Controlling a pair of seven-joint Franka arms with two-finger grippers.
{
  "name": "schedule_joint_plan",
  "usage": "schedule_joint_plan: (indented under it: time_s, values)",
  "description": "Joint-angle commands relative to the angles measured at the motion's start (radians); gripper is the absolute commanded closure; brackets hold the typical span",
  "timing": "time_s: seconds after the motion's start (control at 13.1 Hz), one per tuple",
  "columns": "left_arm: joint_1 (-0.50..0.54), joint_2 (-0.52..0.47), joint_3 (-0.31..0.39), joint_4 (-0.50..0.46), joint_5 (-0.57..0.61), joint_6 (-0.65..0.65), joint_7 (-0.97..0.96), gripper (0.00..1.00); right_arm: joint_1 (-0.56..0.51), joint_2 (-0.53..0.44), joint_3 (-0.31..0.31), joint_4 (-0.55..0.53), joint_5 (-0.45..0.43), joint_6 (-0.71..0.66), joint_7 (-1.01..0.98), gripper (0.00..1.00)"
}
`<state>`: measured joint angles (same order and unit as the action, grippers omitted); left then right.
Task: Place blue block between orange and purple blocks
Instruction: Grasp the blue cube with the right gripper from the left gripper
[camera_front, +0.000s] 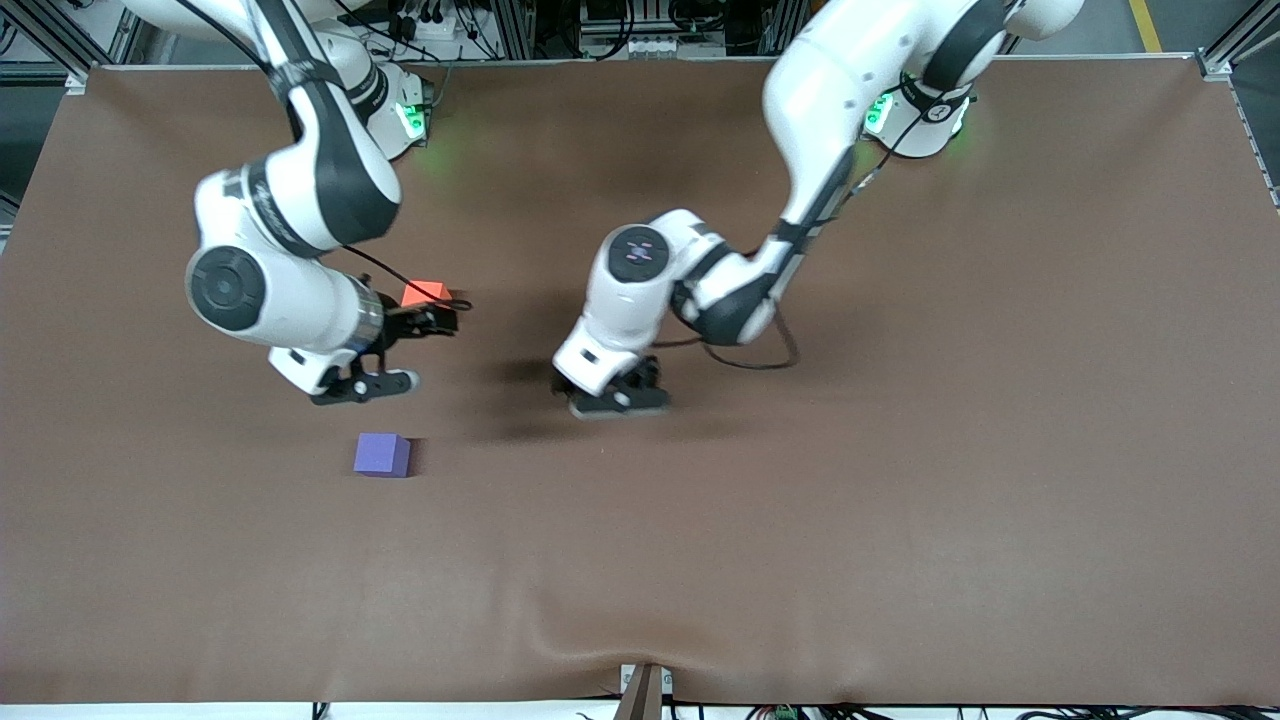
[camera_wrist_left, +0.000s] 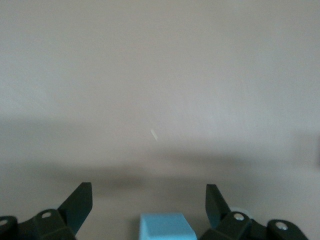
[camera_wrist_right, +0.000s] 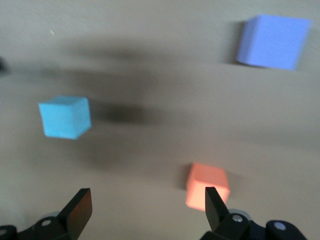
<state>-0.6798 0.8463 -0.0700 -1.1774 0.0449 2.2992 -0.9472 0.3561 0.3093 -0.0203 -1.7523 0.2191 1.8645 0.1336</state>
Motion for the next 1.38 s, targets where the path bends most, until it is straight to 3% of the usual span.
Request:
schedule_joint_plan:
  time_s: [0.0,0.31,0.69,1.3]
  values:
    - [0.171,-0.122,-0.008,-0.048,0.000,-0.079,0.024,0.00,0.061,0.036,-0.007,0.002,0.025,0.085,0.073,0.00]
    - [0.373,-0.226,-0.010,-0.051,-0.002,-0.232,0.206,0.00,0.159,0.103,-0.007,0.007,0.025,0.229,0.213,0.00]
    - [0.549,-0.320,-0.005,-0.050,0.000,-0.415,0.314,0.00,0.271,0.227,-0.009,0.010,0.014,0.410,0.380,0.00]
    - [0.677,-0.458,-0.005,-0.050,0.000,-0.641,0.638,0.00,0.331,0.317,-0.010,0.008,0.009,0.475,0.443,0.00]
